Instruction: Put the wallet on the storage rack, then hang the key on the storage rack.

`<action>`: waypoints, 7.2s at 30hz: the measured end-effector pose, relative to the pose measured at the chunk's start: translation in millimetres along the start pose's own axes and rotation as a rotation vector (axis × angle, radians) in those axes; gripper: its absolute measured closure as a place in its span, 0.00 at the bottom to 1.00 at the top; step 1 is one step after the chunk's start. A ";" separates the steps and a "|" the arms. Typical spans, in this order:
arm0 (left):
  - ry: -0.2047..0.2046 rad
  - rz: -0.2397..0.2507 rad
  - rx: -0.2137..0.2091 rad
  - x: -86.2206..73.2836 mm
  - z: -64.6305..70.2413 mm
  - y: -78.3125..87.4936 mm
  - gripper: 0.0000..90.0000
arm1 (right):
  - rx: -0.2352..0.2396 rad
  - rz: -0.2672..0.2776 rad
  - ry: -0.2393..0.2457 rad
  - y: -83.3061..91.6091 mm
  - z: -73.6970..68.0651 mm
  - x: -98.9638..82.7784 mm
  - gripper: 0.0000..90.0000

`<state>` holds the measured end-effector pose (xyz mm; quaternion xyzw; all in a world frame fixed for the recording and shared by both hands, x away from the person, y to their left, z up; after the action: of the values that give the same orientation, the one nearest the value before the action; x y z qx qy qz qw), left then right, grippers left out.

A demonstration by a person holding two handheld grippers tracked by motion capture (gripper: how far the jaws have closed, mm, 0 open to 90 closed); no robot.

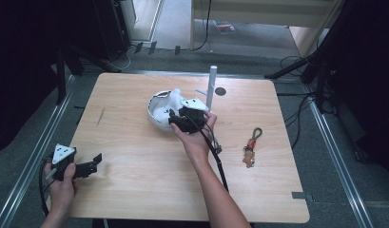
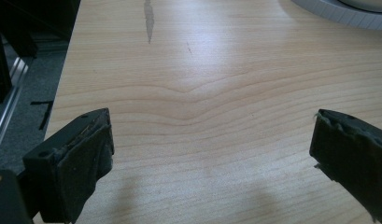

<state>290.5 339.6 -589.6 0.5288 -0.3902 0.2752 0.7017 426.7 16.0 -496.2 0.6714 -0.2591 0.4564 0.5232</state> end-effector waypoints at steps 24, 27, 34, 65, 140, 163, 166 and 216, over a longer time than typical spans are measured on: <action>0.001 -0.008 -0.005 -0.2 -0.1 -0.5 0.00 | -0.046 -0.110 0.119 38.5 18.5 -24.4 0.25; -0.003 -0.014 -0.002 -0.3 -0.1 -0.8 0.00 | -0.043 -0.139 0.106 41.1 24.0 -28.2 0.25; 0.001 -0.009 -0.005 -0.2 -0.1 -0.4 0.00 | -0.095 -0.237 0.082 43.8 39.4 -41.5 0.15; -0.004 0.000 -0.006 -0.7 0.7 1.3 0.00 | -0.280 -0.445 -0.060 48.8 128.9 -68.3 0.25; -0.001 -0.001 -0.003 -0.9 0.6 1.4 0.00 | -0.449 -0.624 -0.310 55.0 219.7 -110.9 0.74; -0.001 -0.006 -0.003 -1.4 0.9 1.4 0.00 | -0.395 -0.493 -0.264 60.2 217.3 -114.3 0.78; -0.001 -0.006 -0.003 -1.4 1.0 1.4 0.00 | -0.393 -0.453 -0.234 63.6 213.8 -111.2 0.78; 0.001 -0.005 -0.005 -1.3 0.7 1.6 0.00 | -0.216 0.199 -0.100 109.5 132.3 -23.1 0.77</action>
<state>288.4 339.4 -589.8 0.5279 -0.3894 0.2727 0.7037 371.1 -146.0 -470.3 0.6039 -0.3979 0.4415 0.5311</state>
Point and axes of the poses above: each handheld gripper's, and its own axes: y roughly backward along the jaws, x roughly out of its top, z roughly to its right, the point moved 7 cm from there along -y, roughly forward along the jaws, and after that the axes turned 7 degrees about -x, right-handed, at the moved point
